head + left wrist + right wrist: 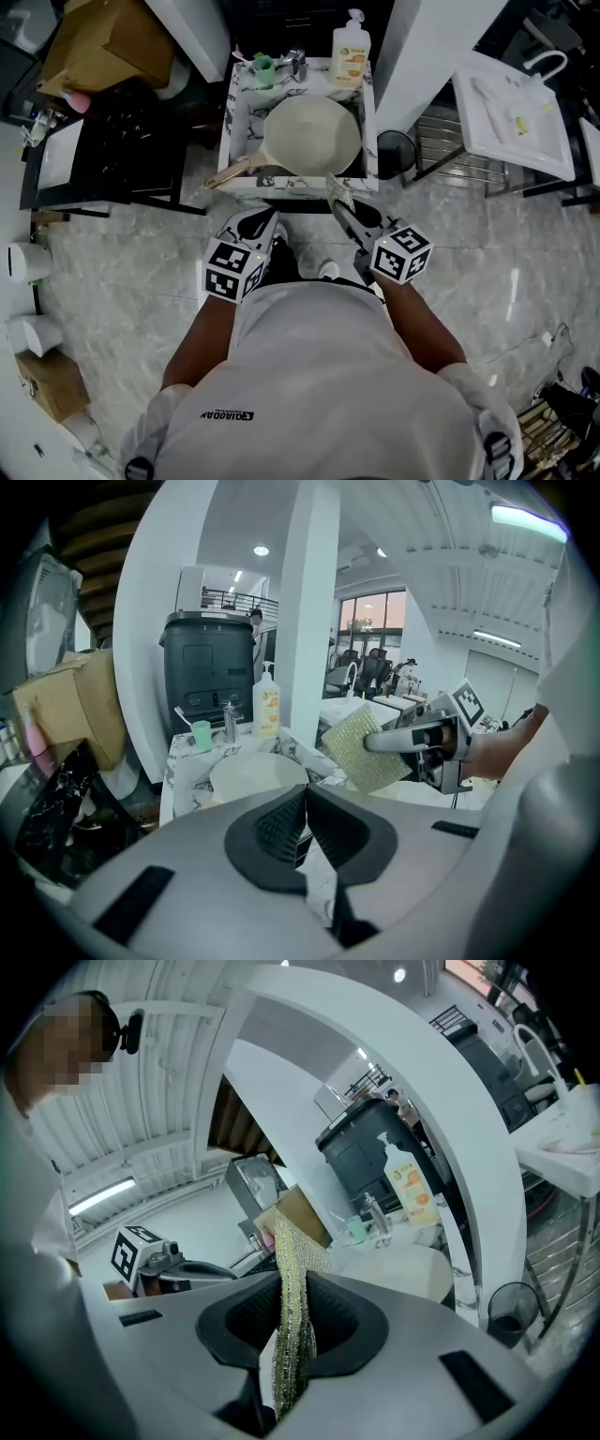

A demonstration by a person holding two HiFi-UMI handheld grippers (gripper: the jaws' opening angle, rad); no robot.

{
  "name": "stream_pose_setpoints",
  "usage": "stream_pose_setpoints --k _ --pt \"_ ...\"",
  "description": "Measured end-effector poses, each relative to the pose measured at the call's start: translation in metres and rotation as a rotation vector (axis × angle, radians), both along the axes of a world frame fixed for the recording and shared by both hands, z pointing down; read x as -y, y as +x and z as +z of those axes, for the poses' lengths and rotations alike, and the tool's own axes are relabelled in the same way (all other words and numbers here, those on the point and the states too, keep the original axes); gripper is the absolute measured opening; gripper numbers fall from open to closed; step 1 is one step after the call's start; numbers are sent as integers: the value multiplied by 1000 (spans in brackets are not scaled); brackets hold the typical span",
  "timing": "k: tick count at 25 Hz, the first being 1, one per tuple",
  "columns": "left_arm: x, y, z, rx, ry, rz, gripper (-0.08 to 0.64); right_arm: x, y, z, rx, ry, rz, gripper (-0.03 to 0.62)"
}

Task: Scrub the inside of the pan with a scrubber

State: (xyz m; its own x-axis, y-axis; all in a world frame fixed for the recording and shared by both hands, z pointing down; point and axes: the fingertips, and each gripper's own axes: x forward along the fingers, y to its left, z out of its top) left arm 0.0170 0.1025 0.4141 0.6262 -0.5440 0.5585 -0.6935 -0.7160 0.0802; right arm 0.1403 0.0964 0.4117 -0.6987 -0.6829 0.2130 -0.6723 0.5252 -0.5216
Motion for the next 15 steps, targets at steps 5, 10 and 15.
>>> stream_pose_setpoints --k 5,10,15 --pt "40 -2 4 5 3 36 15 32 1 3 -23 -13 39 78" --pt "85 -19 9 25 1 60 15 74 -10 6 -52 -23 64 78" --pt "123 -39 16 62 11 113 15 111 -30 16 -77 -55 89 78"
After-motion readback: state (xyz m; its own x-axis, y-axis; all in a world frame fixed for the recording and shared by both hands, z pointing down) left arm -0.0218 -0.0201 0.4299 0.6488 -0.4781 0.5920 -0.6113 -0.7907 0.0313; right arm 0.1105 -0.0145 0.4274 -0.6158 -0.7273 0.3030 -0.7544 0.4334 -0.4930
